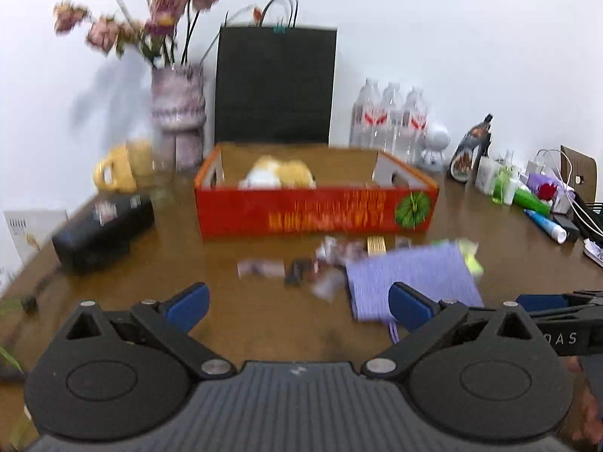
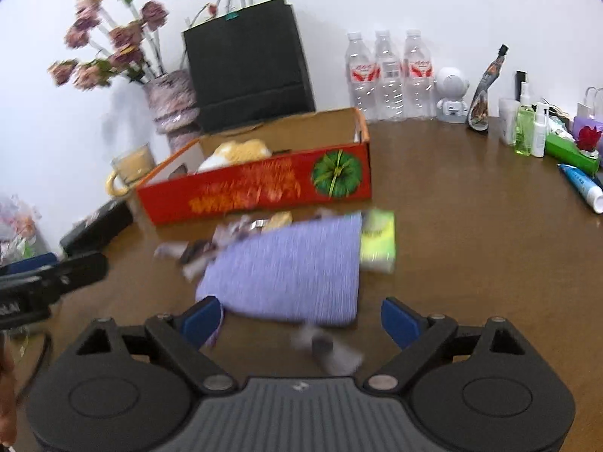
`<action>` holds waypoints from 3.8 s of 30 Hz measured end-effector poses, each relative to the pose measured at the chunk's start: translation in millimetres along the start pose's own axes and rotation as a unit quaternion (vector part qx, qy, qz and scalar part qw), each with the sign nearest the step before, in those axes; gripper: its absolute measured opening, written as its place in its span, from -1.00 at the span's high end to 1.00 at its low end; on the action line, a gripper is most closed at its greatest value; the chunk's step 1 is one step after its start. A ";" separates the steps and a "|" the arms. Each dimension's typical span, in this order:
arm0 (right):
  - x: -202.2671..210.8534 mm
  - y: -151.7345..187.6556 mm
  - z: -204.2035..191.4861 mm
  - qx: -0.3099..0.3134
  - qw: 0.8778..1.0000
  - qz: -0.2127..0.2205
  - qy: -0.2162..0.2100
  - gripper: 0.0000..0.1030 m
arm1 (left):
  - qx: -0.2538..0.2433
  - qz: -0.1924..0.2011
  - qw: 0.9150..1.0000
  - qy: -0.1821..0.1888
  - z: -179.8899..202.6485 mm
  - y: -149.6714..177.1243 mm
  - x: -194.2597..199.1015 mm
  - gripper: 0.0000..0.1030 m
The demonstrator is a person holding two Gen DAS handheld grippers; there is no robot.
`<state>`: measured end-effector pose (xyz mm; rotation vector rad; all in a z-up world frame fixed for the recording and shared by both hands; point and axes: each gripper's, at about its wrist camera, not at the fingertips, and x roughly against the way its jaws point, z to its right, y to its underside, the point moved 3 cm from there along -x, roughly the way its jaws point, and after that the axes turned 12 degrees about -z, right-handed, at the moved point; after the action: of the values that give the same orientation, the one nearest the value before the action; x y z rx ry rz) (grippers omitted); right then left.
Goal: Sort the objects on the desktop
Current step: 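Withdraw both tools from the box back over the table, then grasp the clear wrapped candy with the right tool and drop it into the box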
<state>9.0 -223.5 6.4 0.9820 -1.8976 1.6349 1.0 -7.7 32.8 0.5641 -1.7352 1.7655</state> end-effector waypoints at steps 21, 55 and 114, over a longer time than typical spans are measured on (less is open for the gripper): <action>-21.4 13.6 -5.6 0.032 0.999 -0.026 0.023 -0.83 | 0.009 -0.079 0.996 -0.028 -8.1 23.6 -44.5 -1.00; -33.5 15.6 -24.3 0.074 0.995 -0.039 0.053 -1.00 | -0.008 -0.093 0.995 -0.032 -3.2 25.8 -52.7 -1.00; 1.2 14.8 -9.6 0.104 0.994 -0.018 0.005 0.85 | -0.029 -0.078 0.994 0.075 -2.8 -18.7 -41.7 0.92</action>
<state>-4.0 -213.7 -0.5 1.0795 -1.7188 1.8395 44.5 -10.4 18.6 0.5125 -1.5903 1.6014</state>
